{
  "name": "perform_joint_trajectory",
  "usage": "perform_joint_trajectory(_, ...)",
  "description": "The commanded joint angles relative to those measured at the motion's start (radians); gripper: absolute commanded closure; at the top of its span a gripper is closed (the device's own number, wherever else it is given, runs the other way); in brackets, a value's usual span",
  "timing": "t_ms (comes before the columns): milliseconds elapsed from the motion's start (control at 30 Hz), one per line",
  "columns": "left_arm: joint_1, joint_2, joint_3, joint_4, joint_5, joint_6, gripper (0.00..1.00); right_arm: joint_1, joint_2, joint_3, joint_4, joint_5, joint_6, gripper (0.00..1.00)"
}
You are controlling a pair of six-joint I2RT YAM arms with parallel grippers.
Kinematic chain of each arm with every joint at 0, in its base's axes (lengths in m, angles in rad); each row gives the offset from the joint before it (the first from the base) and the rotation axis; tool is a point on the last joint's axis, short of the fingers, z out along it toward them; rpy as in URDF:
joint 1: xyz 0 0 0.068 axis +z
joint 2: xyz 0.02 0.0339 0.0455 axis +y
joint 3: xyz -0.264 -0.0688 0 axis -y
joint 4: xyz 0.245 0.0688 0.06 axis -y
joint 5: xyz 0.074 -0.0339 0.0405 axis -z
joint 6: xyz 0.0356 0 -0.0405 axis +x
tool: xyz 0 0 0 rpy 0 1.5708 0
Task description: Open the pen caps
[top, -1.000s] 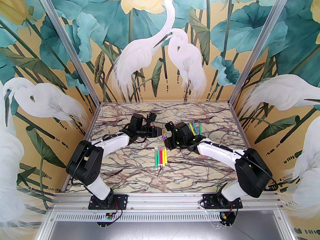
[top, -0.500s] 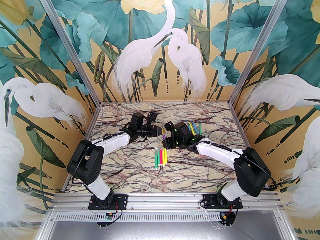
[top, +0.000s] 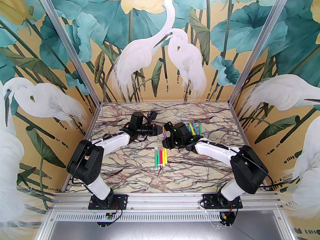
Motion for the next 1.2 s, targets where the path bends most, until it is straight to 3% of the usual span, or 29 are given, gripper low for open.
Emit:
perform_joint_trajectory(0, -0.004, -0.002, 0.004, 0.052, 0.020, -0.028, 0.92, 0.004, 0.010, 0.016, 0.016, -0.012, 0.011, 0.81)
perform_joint_trajectory(133, -0.002, -0.004, 0.003, 0.053, 0.004, -0.035, 0.92, 0.003, 0.010, 0.015, 0.007, -0.010, 0.008, 0.89)
perform_joint_trajectory(300, 0.029, -0.018, -0.002, 0.015, -0.045, -0.036, 0.99, 0.002, -0.007, 0.000, -0.037, 0.001, -0.016, 1.00)
perform_joint_trajectory(600, 0.144, -0.043, -0.027, -0.004, -0.092, -0.060, 1.00, 0.003, -0.065, -0.072, -0.157, 0.007, -0.100, 1.00)
perform_joint_trajectory(967, 0.191, -0.044, 0.031, -0.054, -0.119, -0.077, 1.00, 0.004, -0.116, -0.128, -0.178, 0.018, -0.141, 1.00)
perform_joint_trajectory(1167, 0.192, -0.029, 0.063, -0.251, -0.197, 0.036, 1.00, -0.026, -0.118, -0.119, -0.145, 0.142, -0.082, 1.00)
